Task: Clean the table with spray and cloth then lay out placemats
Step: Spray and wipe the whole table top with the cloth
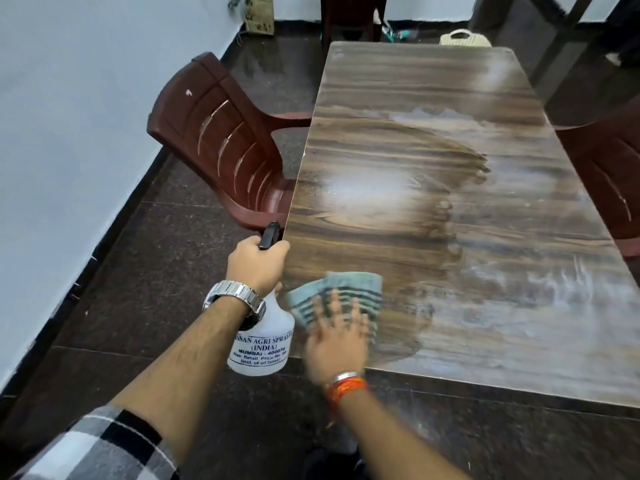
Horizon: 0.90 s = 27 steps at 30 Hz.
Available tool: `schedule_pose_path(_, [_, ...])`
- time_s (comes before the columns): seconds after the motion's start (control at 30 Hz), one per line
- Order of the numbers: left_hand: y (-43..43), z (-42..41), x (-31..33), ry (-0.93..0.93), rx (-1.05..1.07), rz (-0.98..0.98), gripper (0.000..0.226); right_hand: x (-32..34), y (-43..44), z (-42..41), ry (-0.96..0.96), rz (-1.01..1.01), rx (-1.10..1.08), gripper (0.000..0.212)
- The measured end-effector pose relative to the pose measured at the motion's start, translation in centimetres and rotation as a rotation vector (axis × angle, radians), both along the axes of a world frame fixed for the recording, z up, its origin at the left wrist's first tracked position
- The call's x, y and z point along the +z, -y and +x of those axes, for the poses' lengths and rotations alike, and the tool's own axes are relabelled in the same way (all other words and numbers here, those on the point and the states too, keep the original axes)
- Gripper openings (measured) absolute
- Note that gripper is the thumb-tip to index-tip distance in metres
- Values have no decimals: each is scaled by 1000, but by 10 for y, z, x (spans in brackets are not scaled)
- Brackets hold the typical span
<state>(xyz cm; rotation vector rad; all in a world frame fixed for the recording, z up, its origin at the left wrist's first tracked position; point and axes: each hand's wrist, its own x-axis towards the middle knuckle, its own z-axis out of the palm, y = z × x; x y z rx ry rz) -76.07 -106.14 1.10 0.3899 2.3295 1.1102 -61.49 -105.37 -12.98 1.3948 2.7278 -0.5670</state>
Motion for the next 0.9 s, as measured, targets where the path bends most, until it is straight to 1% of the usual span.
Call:
schedule_pose_path(0.03, [6, 2, -1, -16, -5, -11, 26, -1, 24, -15, -10, -17, 121, 64])
schedule_pose_path(0.1, [22, 5, -5, -40, -4, -37, 32, 0, 50, -34, 6, -93, 272, 68])
schedule_pose_path(0.17, [37, 10, -8, -46, 7, -61, 23, 0, 46, -40, 56, -62, 398, 71])
schedule_pose_path(0.2, [44, 12, -10, -45, 13, -79, 20, -3, 39, -38, 59, -25, 460, 69])
schedule_pose_path(0.23, [50, 13, -13, -41, 16, -94, 21, -4, 33, -36, 51, -43, 484, 65])
schedule_pose_path(0.27, [55, 18, -16, -30, 24, -101, 22, -1, 26, -30, 17, -51, 451, 59])
schedule_pose_path(0.33, [62, 25, -20, 4, 38, -111, 33, 4, 13, -20, -29, -54, 291, 54])
schedule_pose_path(0.4, [64, 35, -23, 19, 54, -119, 36, 3, -4, -1, -17, -89, 146, 53])
schedule_pose_path(0.47, [62, 52, -25, 37, 67, -121, 37, 0, -27, 38, 1, -70, 31, 52])
schedule_pose_path(0.6, [51, 96, -25, 75, 66, -130, 28, -6, -74, 136, 52, -10, -181, 53])
schedule_pose_path(0.7, [41, 128, -25, 64, 82, -128, 32, -9, -118, 215, 103, 19, -314, 48])
schedule_pose_path(0.77, [32, 150, -26, 66, 81, -122, 31, -7, -146, 268, 113, 19, -416, 48])
schedule_pose_path(0.83, [21, 173, -28, 65, 69, -117, 30, -4, -163, 299, 116, -20, -485, 48])
schedule_pose_path(0.9, [8, 199, -29, 62, 53, -115, 26, -4, -166, 303, 140, -19, -512, 49])
